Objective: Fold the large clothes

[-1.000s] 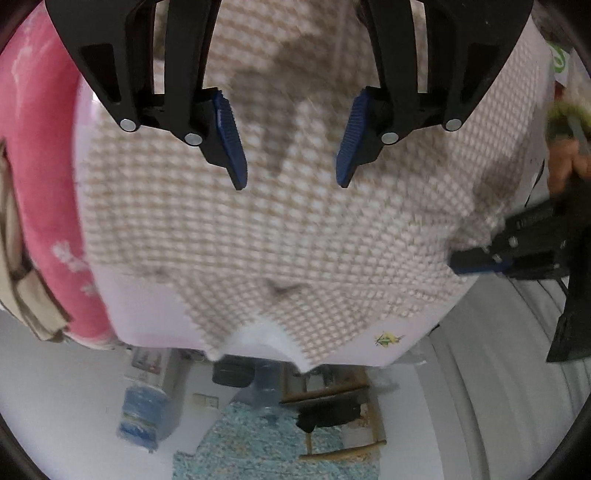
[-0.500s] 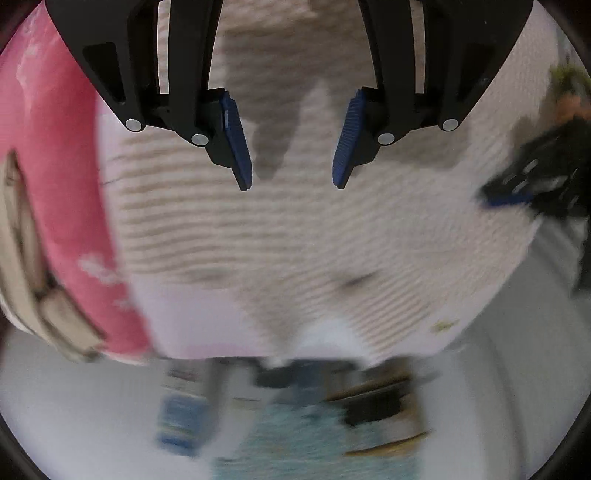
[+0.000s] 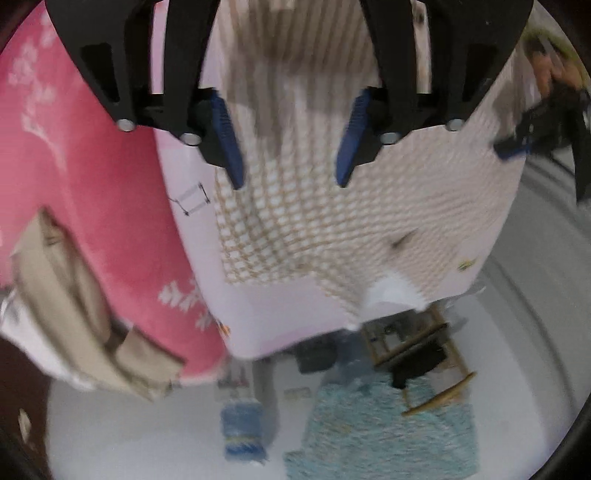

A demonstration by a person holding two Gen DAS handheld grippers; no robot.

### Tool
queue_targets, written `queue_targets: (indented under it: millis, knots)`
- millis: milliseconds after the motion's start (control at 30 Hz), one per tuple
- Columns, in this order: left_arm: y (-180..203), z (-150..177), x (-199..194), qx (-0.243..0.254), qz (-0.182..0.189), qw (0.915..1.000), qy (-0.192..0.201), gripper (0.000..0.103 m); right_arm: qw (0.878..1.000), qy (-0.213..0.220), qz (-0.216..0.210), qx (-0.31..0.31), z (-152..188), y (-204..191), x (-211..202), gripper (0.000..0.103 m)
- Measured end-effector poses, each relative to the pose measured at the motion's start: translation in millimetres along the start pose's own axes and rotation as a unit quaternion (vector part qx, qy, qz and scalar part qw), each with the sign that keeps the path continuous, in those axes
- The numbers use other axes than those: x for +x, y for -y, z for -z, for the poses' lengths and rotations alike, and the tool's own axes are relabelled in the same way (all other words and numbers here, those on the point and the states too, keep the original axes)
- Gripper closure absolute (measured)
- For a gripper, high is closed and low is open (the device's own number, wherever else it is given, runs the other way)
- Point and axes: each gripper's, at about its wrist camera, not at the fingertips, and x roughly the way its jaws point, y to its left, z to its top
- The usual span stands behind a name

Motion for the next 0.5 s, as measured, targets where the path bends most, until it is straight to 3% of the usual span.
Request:
queue_targets:
  millis: [133,267,400,500]
  knots:
    - [16,26,-49,0.029,-0.025,0.9989,0.026,0.034,0.999,0.012,-0.016,-0.028,36,-26,-57,0.033]
    - [33,70,-87,0.046,-0.021,0.9979,0.039,0.021,0.998,-0.005,-0.034,-0.043,96,-54,-91,0.027]
    - [56,124,-99,0.055,-0.019,0.998,0.026,0.018,0.999,-0.014,-0.024,-0.031,172,-78,-108,0.025]
    - [73,159,-94,0.074,-0.045,0.9962,0.009,0.018,1.0,-0.02,0.003,-0.013,206,-84,-108,0.024]
